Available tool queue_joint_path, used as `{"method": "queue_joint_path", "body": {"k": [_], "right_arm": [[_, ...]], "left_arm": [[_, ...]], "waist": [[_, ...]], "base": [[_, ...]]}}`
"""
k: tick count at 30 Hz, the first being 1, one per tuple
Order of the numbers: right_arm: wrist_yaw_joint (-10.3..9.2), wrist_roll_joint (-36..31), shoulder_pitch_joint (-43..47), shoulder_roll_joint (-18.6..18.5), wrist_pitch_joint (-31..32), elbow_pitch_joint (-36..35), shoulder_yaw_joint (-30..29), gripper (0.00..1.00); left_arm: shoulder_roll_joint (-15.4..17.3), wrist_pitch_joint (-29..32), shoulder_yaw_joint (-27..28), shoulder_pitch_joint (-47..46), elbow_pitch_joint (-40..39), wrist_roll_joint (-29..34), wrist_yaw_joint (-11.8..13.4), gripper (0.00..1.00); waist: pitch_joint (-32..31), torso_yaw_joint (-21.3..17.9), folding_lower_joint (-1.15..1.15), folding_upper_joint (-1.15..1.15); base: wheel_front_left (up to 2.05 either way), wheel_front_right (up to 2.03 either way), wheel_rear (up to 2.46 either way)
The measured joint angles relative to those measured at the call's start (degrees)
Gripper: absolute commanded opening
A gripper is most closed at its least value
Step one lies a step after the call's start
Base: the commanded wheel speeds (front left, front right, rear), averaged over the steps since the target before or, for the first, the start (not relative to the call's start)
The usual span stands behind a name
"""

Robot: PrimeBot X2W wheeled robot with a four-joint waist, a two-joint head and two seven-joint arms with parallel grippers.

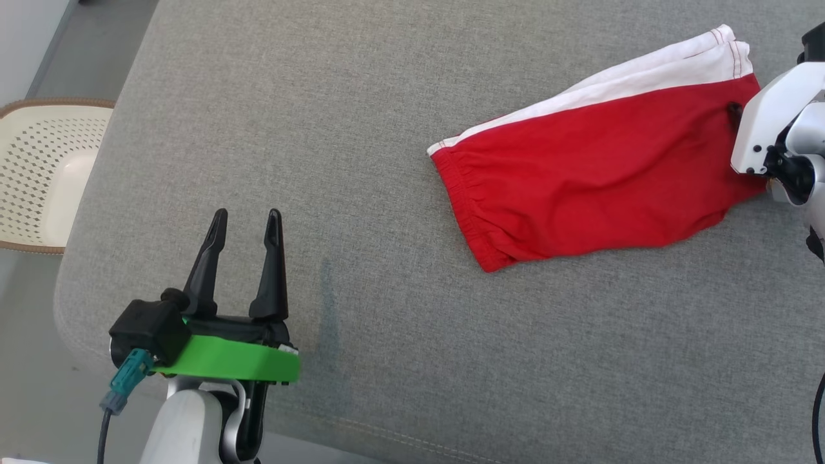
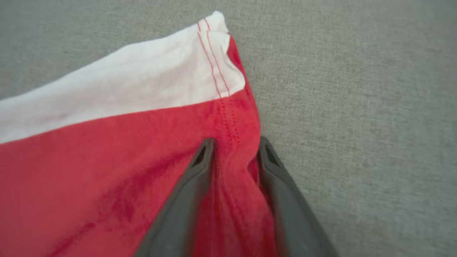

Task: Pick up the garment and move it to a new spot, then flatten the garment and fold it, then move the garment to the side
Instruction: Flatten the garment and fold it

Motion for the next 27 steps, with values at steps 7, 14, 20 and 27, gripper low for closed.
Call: {"method": "queue_joint_path", "body": {"k": [7, 14, 20, 27], "right_arm": [[0.08, 0.10, 0.03, -0.40, -4.20, 2.56, -2.94, 0.00], [0.05, 0.04, 2.54, -2.35, -10.51, 3.25, -5.33, 0.00], [0.05, -0.74, 5.52, -4.17, -15.94, 3.47, -6.79, 0.00], [0.05, -3.41, 7.14, -6.15, -21.70, 3.48, -8.05, 0.00]], "left_arm": [[-0.02, 0.00, -0.51, 0.12, 0.99, -0.42, 0.00, 1.00], [-0.03, 0.00, -0.37, 0.34, 1.45, -0.40, -0.01, 1.00], [-0.05, -0.01, -0.13, 0.99, 1.81, 0.10, -0.01, 1.00], [-0.08, 0.00, 0.14, 1.65, 2.42, 0.76, -0.01, 1.00]], "waist": [[-0.69, -0.33, 0.00, 0.00], [-1.99, -2.01, 0.00, 0.00], [-3.58, -4.36, 0.00, 0.00], [-5.78, -6.77, 0.00, 0.00]], "base": [[0.00, 0.00, 0.00], [0.00, 0.00, 0.00], [0.00, 0.00, 0.00], [0.00, 0.00, 0.00]]}}
